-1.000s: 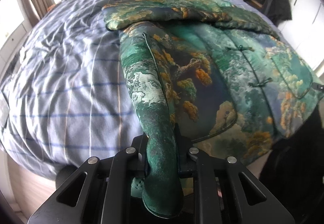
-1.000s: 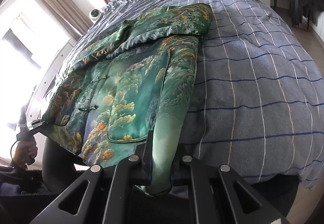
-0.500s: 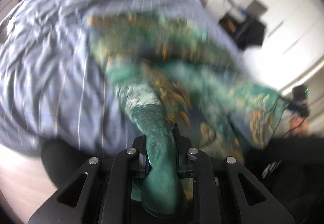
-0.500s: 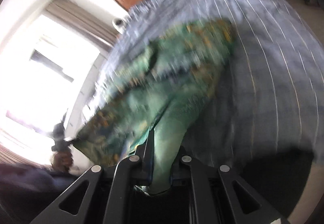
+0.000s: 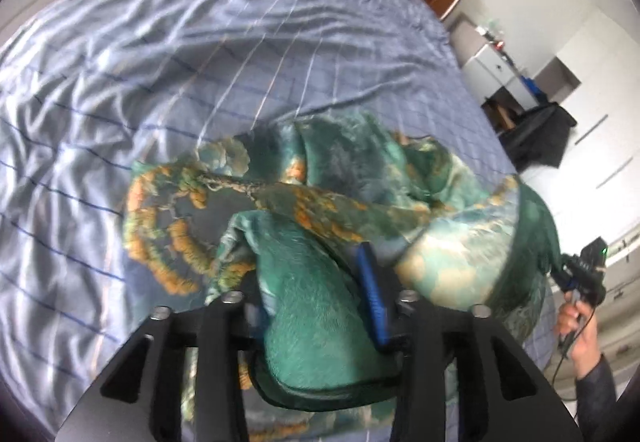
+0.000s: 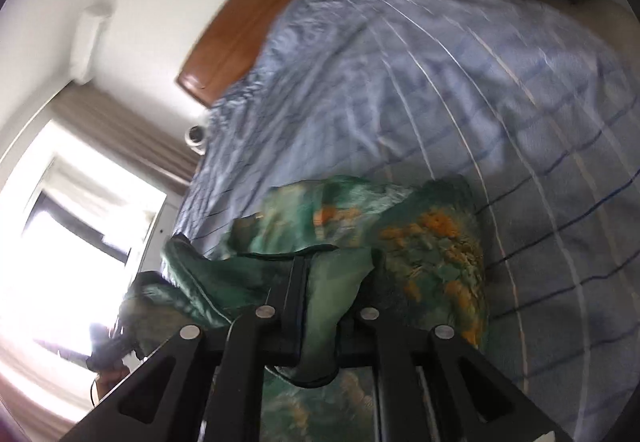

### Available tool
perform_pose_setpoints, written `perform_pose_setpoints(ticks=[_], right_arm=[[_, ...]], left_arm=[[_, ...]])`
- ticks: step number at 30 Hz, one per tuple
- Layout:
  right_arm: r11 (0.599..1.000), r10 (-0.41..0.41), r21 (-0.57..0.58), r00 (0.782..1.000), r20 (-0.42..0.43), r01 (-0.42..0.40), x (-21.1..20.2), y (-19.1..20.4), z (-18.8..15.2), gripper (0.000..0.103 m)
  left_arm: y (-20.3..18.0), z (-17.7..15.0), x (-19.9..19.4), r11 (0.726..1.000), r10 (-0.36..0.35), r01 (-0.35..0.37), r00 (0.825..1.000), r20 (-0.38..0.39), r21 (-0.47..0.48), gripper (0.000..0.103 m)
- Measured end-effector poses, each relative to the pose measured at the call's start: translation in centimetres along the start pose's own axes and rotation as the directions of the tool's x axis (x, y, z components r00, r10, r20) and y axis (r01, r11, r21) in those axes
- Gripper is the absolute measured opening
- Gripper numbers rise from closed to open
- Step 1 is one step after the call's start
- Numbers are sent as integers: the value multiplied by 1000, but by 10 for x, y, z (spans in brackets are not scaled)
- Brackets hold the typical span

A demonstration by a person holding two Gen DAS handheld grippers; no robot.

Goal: Fold large clothes

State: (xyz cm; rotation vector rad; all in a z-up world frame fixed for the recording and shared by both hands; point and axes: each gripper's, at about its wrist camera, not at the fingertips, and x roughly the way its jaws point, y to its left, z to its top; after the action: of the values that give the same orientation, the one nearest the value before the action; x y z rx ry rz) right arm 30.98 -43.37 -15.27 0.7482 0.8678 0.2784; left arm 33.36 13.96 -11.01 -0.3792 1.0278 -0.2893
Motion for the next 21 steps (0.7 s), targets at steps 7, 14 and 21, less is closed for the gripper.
perform_pose_setpoints(ticks=[7,14,21], right_arm=[[974,133,182,991,11,-133,6,-21,5,60],[1000,28,9,1000,-3,-28,-21,2,21,81],[921,-272,-308,960,-64,240,28,31,12,81]], left_arm=[[16,3,-34,986,-157,159,986,48,-42,92],[28,-5,-41,989,-137,134,990,37,56,98],[7,15,29,992,-45,52,997,-68,114,98]])
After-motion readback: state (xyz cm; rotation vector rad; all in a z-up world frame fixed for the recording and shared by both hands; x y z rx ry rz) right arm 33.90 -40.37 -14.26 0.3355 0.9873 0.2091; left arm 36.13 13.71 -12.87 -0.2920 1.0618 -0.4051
